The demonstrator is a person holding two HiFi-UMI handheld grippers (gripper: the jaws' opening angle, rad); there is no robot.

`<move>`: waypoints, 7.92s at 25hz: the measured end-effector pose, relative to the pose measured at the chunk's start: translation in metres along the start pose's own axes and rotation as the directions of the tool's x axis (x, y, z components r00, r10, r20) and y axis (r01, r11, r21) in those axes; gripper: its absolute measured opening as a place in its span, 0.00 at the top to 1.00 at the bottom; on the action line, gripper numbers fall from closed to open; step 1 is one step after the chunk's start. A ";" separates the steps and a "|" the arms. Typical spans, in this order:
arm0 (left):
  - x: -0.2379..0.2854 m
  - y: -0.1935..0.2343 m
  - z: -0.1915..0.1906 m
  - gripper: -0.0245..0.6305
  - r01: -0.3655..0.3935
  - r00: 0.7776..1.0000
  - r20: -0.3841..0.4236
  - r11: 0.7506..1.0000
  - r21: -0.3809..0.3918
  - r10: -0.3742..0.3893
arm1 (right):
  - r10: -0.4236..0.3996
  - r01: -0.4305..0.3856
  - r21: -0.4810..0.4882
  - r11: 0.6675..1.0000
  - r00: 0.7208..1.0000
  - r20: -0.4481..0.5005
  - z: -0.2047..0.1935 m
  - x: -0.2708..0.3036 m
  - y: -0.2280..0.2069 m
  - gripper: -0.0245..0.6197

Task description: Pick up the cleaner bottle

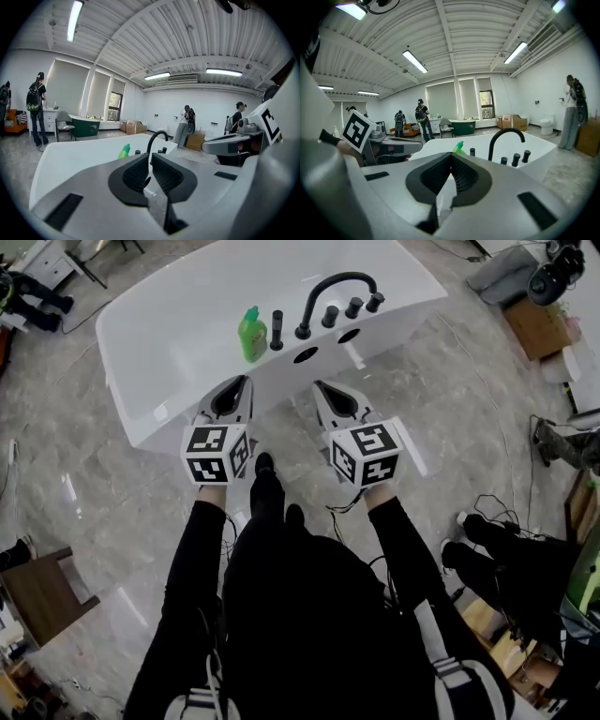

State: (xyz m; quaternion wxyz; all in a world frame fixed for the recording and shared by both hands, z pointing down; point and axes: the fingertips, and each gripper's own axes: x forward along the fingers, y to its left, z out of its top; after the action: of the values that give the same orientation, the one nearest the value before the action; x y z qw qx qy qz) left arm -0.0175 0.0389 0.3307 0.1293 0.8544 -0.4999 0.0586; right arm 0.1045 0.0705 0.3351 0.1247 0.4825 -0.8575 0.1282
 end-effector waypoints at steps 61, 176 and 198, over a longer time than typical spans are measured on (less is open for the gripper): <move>0.203 0.124 -0.175 0.54 0.148 0.962 -0.250 0.980 0.129 -0.113 | -0.166 0.169 0.030 0.985 0.982 -0.086 -0.012 0.203 -0.115 0.96; 0.248 0.093 0.049 0.66 0.127 0.989 0.038 0.949 0.287 -0.143 | 0.007 -0.008 0.011 1.000 0.988 0.152 0.119 0.210 -0.147 0.96; 0.276 0.088 0.139 0.66 0.076 0.991 0.082 0.941 0.331 -0.109 | 0.106 -0.098 -0.045 0.994 0.967 0.233 0.213 0.224 -0.171 0.96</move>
State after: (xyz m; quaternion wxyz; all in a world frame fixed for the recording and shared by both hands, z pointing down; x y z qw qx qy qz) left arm 0.0384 -0.2724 0.2747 -0.0364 0.8883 -0.4485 0.0921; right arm 0.1197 -0.2654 0.2283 0.0237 0.4472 -0.8919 0.0623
